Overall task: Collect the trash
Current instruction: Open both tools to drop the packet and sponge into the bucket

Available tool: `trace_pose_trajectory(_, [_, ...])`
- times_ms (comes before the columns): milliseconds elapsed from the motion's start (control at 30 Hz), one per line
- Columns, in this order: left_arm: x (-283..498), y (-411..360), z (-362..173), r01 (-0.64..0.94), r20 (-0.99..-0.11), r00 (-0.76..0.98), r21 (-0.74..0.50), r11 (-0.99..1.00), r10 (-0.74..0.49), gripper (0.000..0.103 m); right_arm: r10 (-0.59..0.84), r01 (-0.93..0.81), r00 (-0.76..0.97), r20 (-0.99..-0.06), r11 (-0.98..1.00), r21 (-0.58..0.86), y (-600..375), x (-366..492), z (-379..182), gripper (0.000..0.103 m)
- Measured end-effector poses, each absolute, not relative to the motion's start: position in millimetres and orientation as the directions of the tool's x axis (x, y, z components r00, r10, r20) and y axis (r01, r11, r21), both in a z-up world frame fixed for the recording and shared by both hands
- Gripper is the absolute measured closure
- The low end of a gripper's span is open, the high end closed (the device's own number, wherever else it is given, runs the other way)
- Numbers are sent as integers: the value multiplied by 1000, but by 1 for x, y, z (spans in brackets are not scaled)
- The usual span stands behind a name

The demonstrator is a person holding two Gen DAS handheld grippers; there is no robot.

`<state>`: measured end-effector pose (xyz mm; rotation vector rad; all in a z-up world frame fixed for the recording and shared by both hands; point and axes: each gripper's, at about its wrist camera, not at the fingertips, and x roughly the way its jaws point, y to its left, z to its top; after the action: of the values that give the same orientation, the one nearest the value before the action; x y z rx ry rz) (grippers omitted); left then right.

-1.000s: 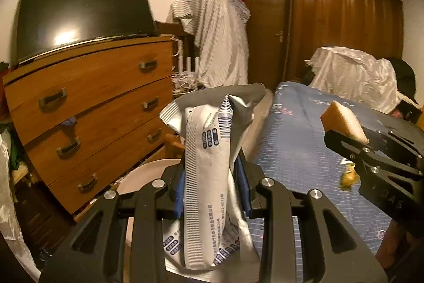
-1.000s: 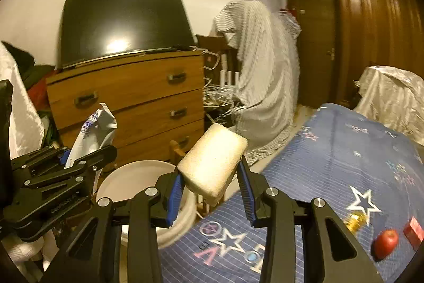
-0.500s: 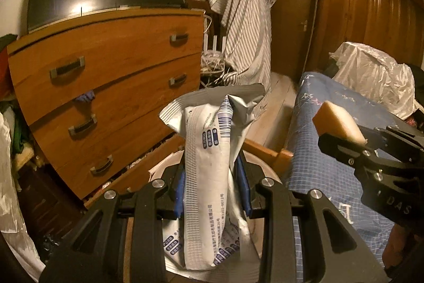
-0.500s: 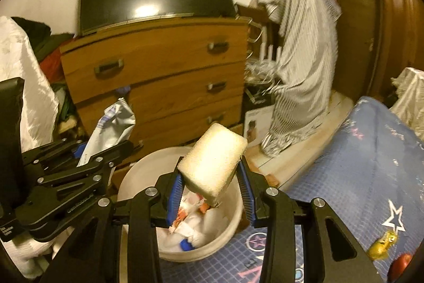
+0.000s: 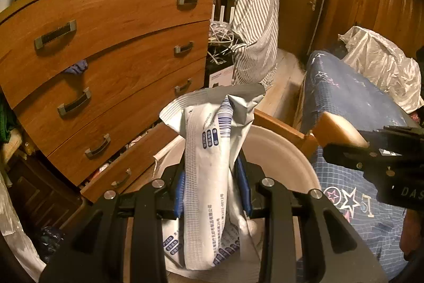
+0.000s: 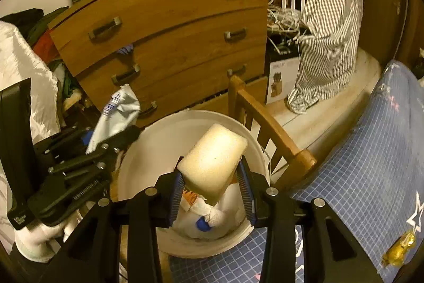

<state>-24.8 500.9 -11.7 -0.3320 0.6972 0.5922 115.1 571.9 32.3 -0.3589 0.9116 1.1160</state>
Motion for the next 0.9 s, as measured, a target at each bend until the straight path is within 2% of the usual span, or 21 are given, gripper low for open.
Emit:
trace_pose_trajectory(400, [-25,524,-29,-628,-718,578,-88,773,388,72,594,-879,142,-792,444,175,564,133,22,63])
trace_pose_trajectory(900, [-19,523,-33,-623,-721,579,-90,777,381,72,588,-878,141,-796,446,174,562,136,22,63])
